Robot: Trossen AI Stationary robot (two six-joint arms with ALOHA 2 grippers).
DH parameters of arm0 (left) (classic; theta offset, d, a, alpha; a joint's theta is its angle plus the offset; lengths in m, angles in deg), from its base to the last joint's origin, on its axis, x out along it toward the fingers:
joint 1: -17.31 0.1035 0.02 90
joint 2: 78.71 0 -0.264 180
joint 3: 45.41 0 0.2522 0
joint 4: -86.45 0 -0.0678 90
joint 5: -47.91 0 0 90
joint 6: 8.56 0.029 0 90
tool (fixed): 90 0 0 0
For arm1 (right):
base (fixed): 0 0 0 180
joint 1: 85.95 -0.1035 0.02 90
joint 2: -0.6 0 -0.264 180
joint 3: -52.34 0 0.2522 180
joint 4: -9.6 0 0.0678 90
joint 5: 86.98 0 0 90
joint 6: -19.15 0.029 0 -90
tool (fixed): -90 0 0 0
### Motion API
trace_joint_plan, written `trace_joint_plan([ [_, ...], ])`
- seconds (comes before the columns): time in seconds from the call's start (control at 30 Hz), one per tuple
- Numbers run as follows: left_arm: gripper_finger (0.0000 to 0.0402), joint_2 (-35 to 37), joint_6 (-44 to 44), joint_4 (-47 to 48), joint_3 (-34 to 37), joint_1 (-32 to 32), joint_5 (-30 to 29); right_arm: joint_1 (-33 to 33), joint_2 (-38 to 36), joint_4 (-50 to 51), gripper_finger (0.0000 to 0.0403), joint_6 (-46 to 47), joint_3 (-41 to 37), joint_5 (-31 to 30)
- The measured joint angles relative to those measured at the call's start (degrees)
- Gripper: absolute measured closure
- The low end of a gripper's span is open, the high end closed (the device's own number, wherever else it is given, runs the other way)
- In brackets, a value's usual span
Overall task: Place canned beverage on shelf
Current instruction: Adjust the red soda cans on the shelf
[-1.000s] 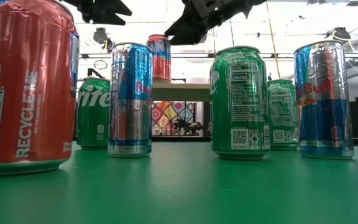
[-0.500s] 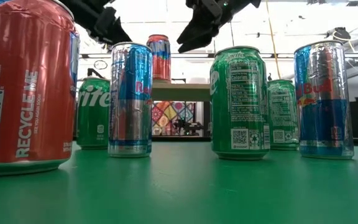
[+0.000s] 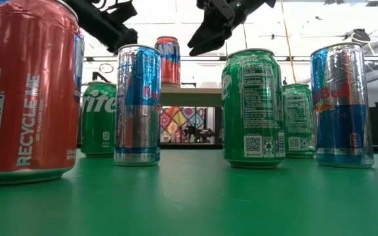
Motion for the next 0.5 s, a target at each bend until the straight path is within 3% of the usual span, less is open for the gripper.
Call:
trace_joint_plan([
  [0.27,0.0265,-2.3,1.7,-2.9,0.0,2.9,-1.3,0.0,0.0,0.0,0.0044,0.0,0.0,0.1],
  [0.5,0.027,-4.7,2.7,-5.8,0.0,3.8,0.3,-0.3,0.0,0.0,0.0044,-0.8,0.0,0.2],
])
